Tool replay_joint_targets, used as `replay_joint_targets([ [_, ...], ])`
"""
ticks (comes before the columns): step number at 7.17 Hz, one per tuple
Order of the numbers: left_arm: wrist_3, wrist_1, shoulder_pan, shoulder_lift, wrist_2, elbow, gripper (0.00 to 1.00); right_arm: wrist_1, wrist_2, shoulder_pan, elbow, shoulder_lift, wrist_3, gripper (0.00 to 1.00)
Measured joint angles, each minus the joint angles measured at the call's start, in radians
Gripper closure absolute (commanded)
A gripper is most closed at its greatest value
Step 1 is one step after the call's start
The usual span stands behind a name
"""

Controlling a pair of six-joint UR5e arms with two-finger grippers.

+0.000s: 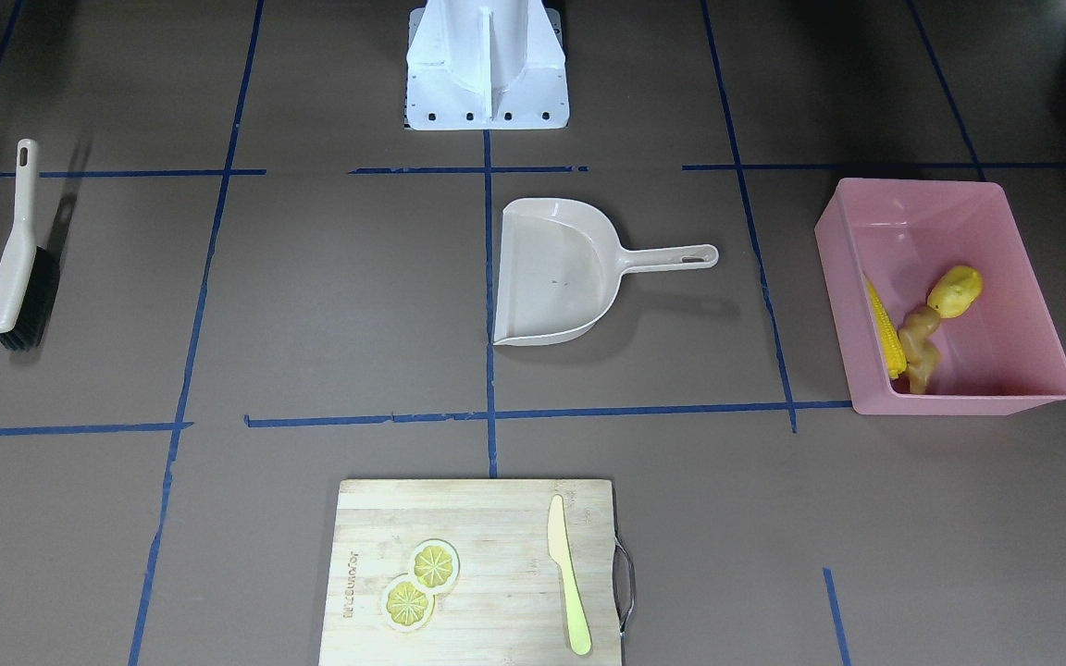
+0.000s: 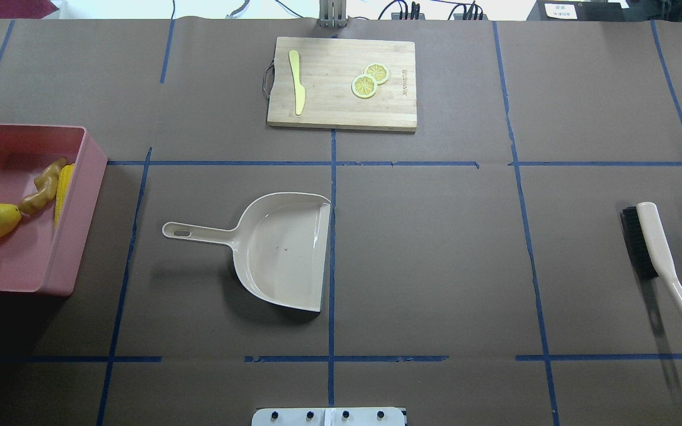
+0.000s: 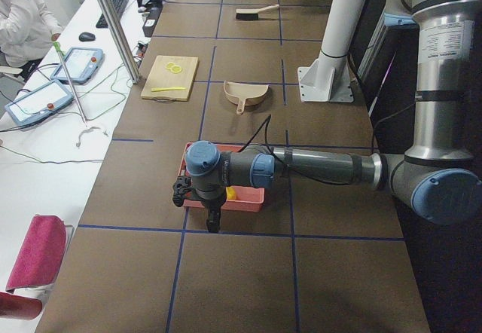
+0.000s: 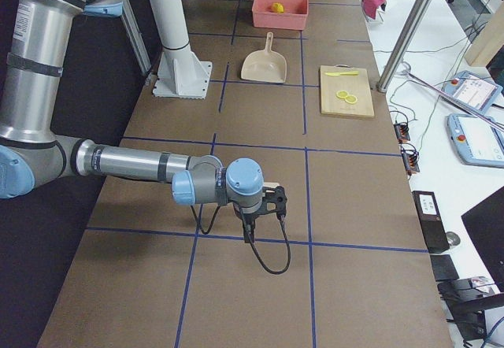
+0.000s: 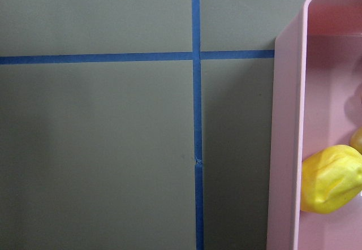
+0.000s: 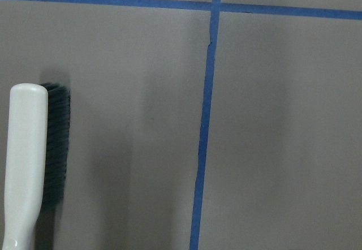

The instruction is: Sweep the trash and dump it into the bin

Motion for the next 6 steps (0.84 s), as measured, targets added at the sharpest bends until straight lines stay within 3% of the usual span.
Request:
replay_joint_targets([
  [6, 0.0, -0.003, 0.0, -0.001, 0.0, 0.0, 0.0, 0.0, 0.0, 0.002, 0.048, -0.053, -0.006, 0.0],
])
